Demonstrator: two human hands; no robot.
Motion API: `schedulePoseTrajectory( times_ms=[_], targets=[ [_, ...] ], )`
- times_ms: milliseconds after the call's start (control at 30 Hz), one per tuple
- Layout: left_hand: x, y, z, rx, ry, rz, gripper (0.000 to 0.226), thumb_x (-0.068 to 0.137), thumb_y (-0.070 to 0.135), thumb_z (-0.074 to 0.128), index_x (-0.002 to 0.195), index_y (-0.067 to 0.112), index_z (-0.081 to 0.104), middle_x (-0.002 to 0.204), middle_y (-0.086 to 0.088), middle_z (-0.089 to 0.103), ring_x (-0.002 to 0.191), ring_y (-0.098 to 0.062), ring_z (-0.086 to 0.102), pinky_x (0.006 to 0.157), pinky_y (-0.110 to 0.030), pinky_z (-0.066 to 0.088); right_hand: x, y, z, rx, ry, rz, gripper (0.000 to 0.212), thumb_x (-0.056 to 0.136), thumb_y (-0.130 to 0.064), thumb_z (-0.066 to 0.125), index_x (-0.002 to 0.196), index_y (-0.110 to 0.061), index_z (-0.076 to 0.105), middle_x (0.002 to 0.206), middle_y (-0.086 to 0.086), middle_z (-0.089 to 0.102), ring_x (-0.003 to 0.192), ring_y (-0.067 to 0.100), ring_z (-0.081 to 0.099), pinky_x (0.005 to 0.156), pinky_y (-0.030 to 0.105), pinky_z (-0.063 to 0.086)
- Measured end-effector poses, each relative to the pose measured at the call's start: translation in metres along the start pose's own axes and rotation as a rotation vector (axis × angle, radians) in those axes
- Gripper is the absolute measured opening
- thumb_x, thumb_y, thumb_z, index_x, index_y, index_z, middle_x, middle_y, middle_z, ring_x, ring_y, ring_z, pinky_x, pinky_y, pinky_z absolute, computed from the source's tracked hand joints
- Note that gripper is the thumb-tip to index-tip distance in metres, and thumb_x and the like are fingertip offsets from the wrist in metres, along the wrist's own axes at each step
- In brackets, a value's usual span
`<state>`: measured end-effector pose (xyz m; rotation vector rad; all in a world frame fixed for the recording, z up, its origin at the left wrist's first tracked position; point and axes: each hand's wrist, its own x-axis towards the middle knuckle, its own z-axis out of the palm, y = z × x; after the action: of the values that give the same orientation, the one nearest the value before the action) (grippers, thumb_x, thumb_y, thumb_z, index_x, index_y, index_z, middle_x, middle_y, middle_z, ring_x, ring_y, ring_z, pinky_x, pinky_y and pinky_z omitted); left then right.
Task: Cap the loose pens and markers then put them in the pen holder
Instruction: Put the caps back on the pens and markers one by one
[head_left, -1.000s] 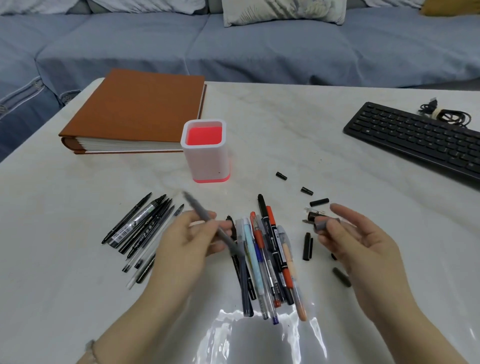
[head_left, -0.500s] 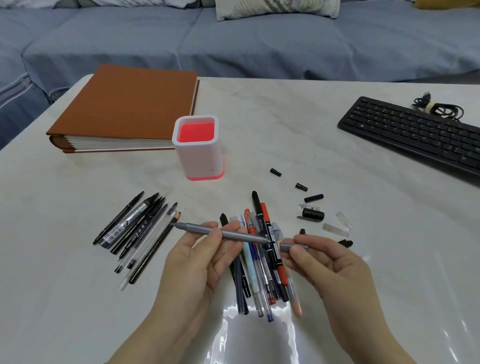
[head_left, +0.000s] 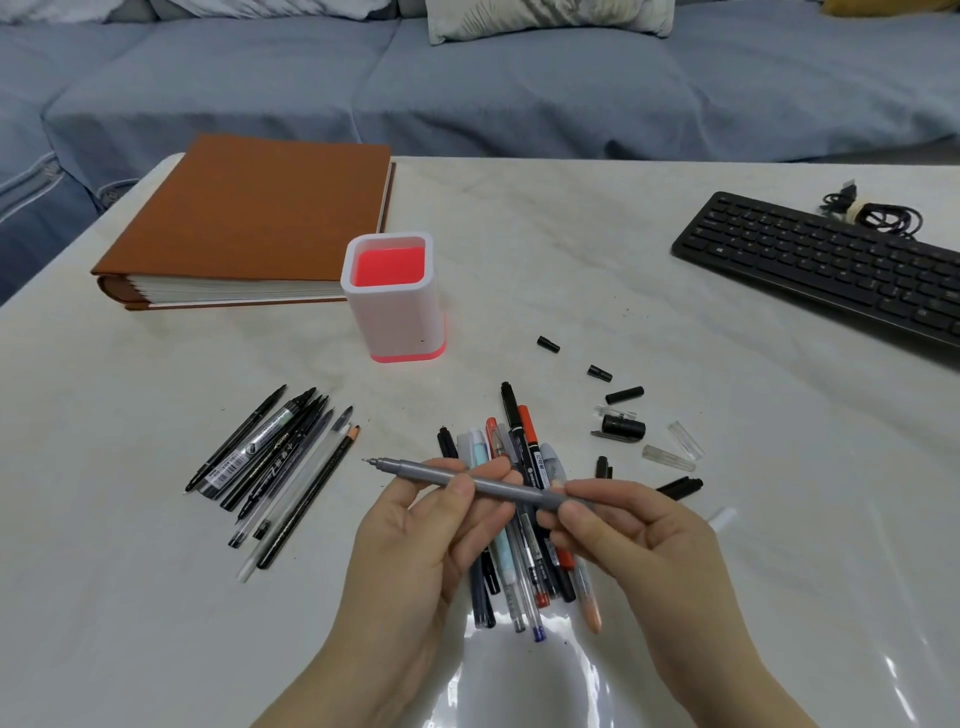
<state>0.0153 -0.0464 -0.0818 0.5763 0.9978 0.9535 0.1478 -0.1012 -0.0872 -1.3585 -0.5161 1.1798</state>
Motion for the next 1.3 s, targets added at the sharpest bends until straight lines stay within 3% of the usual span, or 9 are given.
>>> schedulePoseTrajectory(
  times_ms=[300,467,633,733,867,967,1100,1200,1300],
  targets=[
    [-0.002,-0.010,0.006,0.027,0.027,0.050,0.016,0.090,0.001,0.042,0.087,0.007,0.056,0.085,-0.012,0.075,0.078,-0.018,0.072,0.059,-0.016,0.056,0.002,0.007,0.001,-0.279,-0.028,-0.195,0.039,0.074,0.009,0.065,0.069,-0.030,0.070,0.060,-0.008,0.073,0.058,0.005,0.068,0.057,0.008,0.050],
    [0.004,-0.014,0.009,0.017,0.031,0.031,0.015,0.091,0.004,0.042,0.091,0.005,0.057,0.086,-0.014,0.074,0.080,-0.019,0.072,0.061,-0.018,0.057,0.009,0.008,-0.005,-0.357,-0.038,-0.230,0.035,0.074,0.004,0.067,0.072,-0.030,0.069,0.065,-0.012,0.073,0.060,0.004,0.068,0.059,0.008,0.050],
    [0.017,-0.015,0.014,0.324,0.026,0.047,0.017,0.092,0.009,0.045,0.092,0.010,0.062,0.074,-0.005,0.070,0.069,-0.013,0.069,0.062,-0.020,0.058,0.019,0.006,-0.027,-0.760,-0.266,-0.113,0.028,0.073,-0.017,0.074,0.074,-0.043,0.064,0.067,-0.011,0.071,0.070,-0.004,0.064,0.065,0.004,0.045],
    [0.021,-0.009,0.013,0.538,0.009,0.132,0.027,0.094,0.012,0.042,0.078,0.020,0.062,0.056,0.005,0.056,0.057,-0.010,0.055,0.055,-0.019,0.052,0.026,0.004,-0.059,-0.935,-0.143,-0.164,0.015,0.078,-0.019,0.069,0.088,-0.030,0.068,0.072,-0.019,0.063,0.073,-0.017,0.055,0.067,0.000,0.038],
    [0.024,-0.005,0.000,0.791,-0.042,0.197,0.031,0.091,0.016,0.048,0.069,0.028,0.067,0.047,0.010,0.052,0.041,-0.002,0.041,0.041,-0.012,0.035,0.029,-0.009,-0.097,-1.056,0.020,-0.168,0.015,0.077,-0.016,0.069,0.077,-0.030,0.065,0.070,-0.012,0.062,0.063,-0.003,0.056,0.062,0.005,0.040],
    [0.020,-0.005,-0.006,0.849,-0.067,0.194,0.022,0.088,0.014,0.054,0.083,0.028,0.069,0.052,0.011,0.059,0.040,-0.001,0.045,0.040,-0.012,0.037,0.031,-0.011,-0.102,-1.202,-0.084,-0.098,0.016,0.074,-0.028,0.072,0.078,-0.035,0.058,0.080,-0.011,0.058,0.077,0.002,0.051,0.067,0.014,0.038],
    [0.013,-0.003,-0.006,0.852,-0.077,0.185,0.026,0.085,0.009,0.058,0.076,0.032,0.068,0.055,0.004,0.062,0.039,0.000,0.048,0.039,-0.008,0.036,0.036,-0.001,-0.089,-1.454,-0.150,-0.107,0.019,0.078,-0.038,0.065,0.092,-0.025,0.062,0.093,-0.010,0.052,0.093,0.008,0.047,0.076,0.023,0.040],
    [0.009,0.000,-0.006,0.873,-0.106,0.189,0.028,0.085,0.010,0.059,0.075,0.036,0.065,0.063,-0.001,0.064,0.042,-0.001,0.051,0.041,-0.009,0.038,0.036,0.002,-0.079,-1.485,-0.138,-0.195,0.015,0.085,-0.035,0.057,0.088,-0.022,0.062,0.100,-0.006,0.055,0.101,0.011,0.048,0.080,0.025,0.043],
    [0.005,0.004,-0.006,0.852,-0.125,0.204,0.029,0.083,0.010,0.060,0.074,0.036,0.065,0.065,-0.006,0.065,0.043,-0.001,0.049,0.041,-0.009,0.039,0.037,-0.004,-0.068,-1.194,-0.092,-0.233,0.011,0.083,-0.026,0.062,0.073,-0.023,0.057,0.077,-0.007,0.055,0.070,0.004,0.050,0.065,0.012,0.041]
  ],
)
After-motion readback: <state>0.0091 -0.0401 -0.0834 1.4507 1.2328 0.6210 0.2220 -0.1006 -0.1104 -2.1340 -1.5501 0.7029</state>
